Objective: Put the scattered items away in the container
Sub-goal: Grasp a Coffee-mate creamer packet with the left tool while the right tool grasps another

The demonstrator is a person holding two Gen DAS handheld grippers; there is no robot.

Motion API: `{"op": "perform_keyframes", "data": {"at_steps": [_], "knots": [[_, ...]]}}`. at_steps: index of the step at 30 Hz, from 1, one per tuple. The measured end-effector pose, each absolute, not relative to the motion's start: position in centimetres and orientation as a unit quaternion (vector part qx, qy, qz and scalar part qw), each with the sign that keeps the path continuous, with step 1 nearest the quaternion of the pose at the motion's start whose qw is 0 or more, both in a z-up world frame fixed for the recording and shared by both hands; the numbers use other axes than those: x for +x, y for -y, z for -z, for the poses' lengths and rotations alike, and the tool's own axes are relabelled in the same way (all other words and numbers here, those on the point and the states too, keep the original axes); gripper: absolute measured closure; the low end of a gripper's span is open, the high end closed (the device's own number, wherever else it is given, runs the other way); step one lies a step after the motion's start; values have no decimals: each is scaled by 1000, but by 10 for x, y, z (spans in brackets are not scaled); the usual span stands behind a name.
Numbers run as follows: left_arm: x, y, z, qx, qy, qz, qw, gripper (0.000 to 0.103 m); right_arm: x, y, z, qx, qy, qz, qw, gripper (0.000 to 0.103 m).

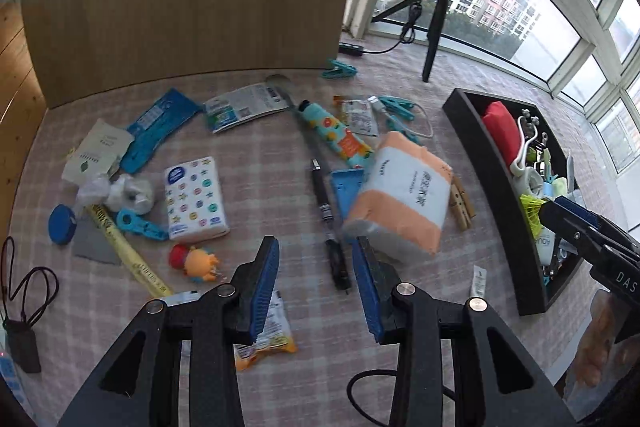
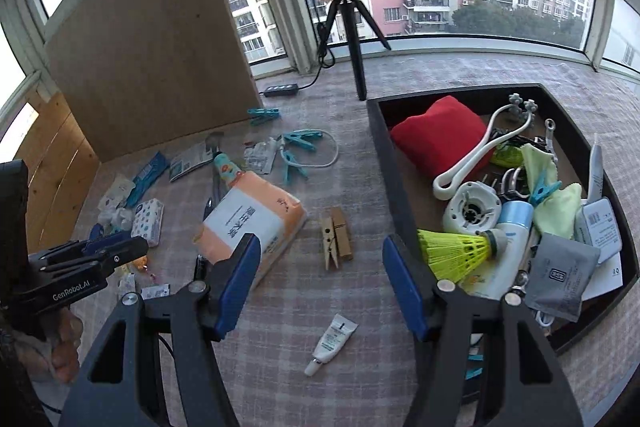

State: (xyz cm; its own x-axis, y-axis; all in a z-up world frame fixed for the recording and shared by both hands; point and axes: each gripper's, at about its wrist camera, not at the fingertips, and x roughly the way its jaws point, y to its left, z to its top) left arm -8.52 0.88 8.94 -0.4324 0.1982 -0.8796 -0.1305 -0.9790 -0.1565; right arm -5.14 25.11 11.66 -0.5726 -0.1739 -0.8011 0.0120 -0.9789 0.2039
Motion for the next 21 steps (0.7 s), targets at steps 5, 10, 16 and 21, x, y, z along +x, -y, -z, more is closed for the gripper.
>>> {"op": "perform_keyframes", "data": {"at_steps": [5,10,16,21], "knots": [[-60,63,-72,-547,69,-833,48,66,-54,-177,-93,499,42,856,131,40],[-35,108,-51,-563,99,-820,11,64,-59,-112,-68,532,5,825,192,40],[-30,110,-31,-572,106,-813,24,60,-70,-61,-32,580,-17,786,212,40],[-39,101,-17,-573,88,-814,33,51,-72,-46,-15,600,-29,770,212,40]]}}
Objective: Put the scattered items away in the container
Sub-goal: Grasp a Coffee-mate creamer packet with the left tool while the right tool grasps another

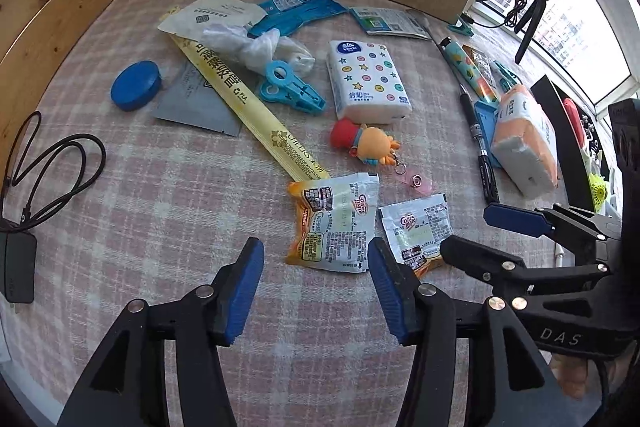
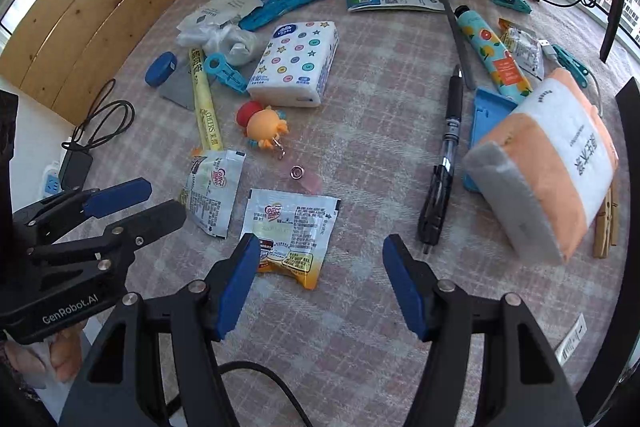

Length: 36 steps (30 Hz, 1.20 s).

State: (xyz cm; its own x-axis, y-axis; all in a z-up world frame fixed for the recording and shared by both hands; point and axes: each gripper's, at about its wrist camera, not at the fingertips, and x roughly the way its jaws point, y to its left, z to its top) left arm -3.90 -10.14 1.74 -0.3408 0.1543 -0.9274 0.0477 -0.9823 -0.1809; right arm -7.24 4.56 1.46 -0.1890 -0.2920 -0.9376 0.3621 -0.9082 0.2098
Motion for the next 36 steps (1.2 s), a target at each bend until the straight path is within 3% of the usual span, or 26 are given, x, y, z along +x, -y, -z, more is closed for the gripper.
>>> {"op": "perform_keyframes", "data": {"at_steps": [11,14,17,19,28,33,35,36], "knots": [[-51,107,0,-572,54,-817,38,53,-72,-26,-1,609,-69,766,194,37],[-50,111,-1,-568,49,-821,40,59,-68,-19,1,606,-89,766,197,30],[-47,109,-1,-561,50,-824,58,71,-57,-5,3,596,-140,766,195,30],[-44,106,-1,-555,44,-829,60,72,-51,3,4,593,-153,765,199,31],[-45,118,1,-549,77,-828,85,83,-50,10,-2,586,-148,775,182,58],[-43,120,-5,-544,91,-828,98,101,-53,1,-7,589,-113,784,161,69],[-43,120,-5,-545,88,-827,103,101,-56,-7,-10,591,-99,788,144,83],[-42,120,-5,-545,90,-827,104,101,-57,-11,-9,593,-90,788,139,83]]}}
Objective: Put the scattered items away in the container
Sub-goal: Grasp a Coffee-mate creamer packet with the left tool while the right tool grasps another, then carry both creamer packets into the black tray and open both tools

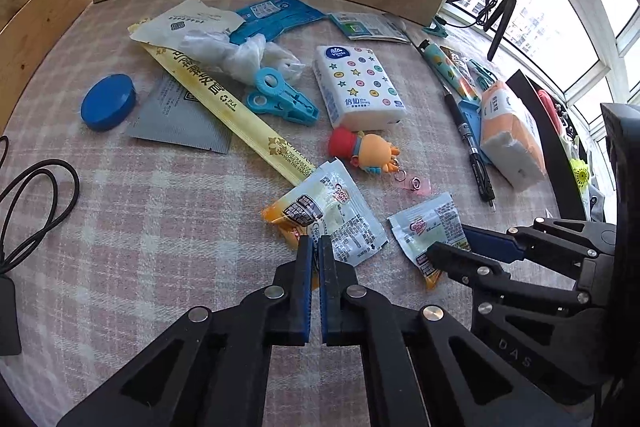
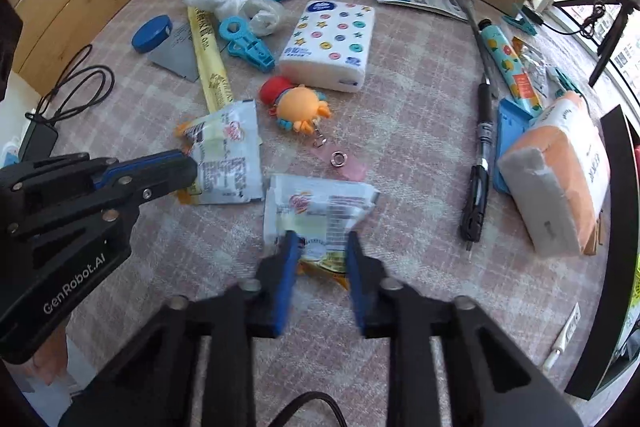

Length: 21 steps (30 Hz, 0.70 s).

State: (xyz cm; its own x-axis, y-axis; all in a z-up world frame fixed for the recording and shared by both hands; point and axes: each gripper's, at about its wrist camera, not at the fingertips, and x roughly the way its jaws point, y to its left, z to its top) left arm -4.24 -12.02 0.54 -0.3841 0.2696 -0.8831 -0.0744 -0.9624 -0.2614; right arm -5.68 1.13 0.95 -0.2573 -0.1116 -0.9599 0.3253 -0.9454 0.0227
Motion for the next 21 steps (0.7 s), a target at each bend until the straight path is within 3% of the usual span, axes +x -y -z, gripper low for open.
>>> {"op": "perform_keyframes", "data": {"at_steps": [21], "knots": [[-30,153,-33,-539,116,-824,130,102,-39,-64,-43,578,21,812,74,83]]}}
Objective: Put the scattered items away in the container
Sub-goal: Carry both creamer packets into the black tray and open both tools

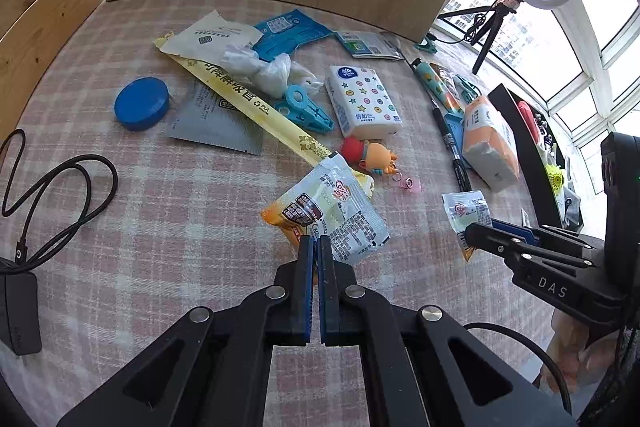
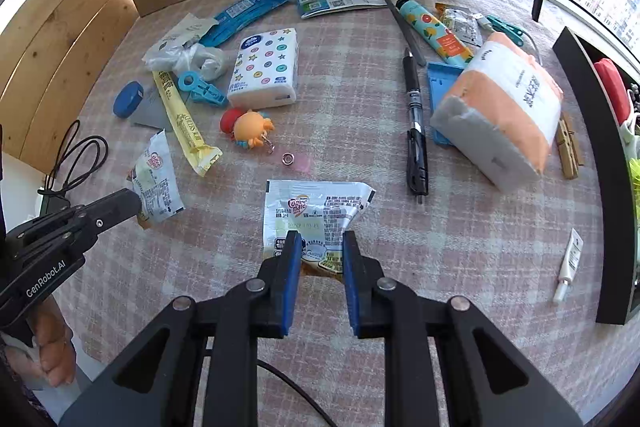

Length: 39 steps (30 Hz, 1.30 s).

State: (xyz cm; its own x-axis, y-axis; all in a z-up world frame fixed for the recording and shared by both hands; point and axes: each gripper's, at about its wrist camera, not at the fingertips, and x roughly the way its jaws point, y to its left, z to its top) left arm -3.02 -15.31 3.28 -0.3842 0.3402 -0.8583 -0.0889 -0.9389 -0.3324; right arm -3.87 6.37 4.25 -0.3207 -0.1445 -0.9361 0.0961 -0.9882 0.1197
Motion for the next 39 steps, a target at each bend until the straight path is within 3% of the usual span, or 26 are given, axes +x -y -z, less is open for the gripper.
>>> {"op": "perform_keyframes", "data": {"at_steps": [11,39], "knots": [[-31,82,-68,-514,83,-839,157,102,-20,-115,-68,545,66,835,31,83],[-75,-313,-126,-477,0,-836,271,102,-18,-482,-137,459,135,871,-116,83]]}}
